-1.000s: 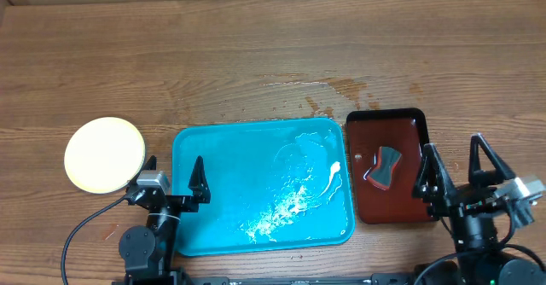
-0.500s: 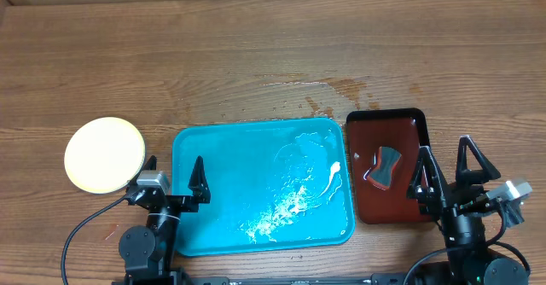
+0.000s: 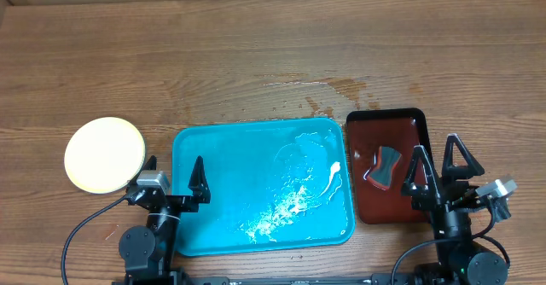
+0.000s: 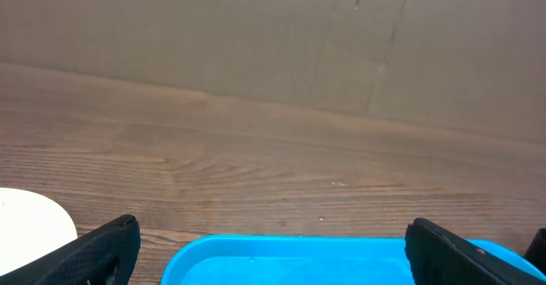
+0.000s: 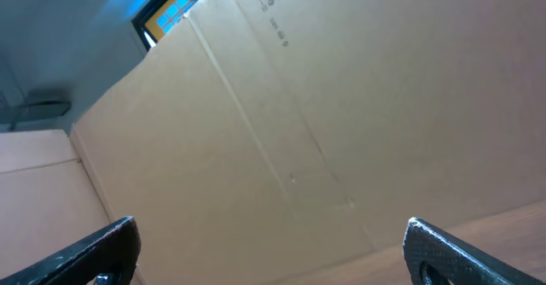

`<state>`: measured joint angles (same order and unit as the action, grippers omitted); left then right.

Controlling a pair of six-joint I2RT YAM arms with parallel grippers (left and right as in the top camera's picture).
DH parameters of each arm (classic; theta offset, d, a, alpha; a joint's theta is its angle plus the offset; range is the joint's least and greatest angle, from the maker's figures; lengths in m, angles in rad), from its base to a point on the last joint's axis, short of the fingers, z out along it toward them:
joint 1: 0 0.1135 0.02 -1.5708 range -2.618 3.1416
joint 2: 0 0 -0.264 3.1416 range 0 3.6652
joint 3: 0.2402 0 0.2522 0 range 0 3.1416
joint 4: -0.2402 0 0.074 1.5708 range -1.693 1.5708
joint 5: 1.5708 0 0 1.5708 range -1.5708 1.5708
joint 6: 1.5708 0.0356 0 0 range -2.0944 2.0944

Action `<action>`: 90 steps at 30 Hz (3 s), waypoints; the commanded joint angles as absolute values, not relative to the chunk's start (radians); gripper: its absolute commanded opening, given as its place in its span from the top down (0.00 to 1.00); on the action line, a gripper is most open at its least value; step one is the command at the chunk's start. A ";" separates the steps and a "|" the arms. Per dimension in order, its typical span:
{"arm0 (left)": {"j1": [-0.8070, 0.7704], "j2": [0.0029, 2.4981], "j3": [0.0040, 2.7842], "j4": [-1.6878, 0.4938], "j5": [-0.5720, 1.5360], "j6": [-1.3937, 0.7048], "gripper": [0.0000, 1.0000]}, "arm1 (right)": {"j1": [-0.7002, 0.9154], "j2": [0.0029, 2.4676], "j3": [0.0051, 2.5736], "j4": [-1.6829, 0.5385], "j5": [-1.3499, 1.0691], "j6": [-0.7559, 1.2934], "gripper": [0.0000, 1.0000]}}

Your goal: Clean dirty plates on tray and stack at the side

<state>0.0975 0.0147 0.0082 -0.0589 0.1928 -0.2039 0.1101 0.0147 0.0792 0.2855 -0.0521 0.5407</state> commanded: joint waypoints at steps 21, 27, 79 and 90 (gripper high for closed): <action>0.091 0.004 0.005 -0.060 0.184 -0.210 0.00 | 0.104 0.003 0.007 0.068 0.014 0.554 0.00; 0.091 0.004 0.005 -0.060 0.184 -0.210 0.00 | 0.104 0.003 0.007 -0.011 0.006 0.554 0.00; 0.091 0.004 0.005 -0.060 0.184 -0.210 0.00 | 0.104 0.003 0.008 -0.079 -0.069 0.104 0.00; 0.091 0.004 0.005 -0.060 0.184 -0.210 0.01 | 0.104 0.003 0.008 -0.079 -0.069 0.104 0.00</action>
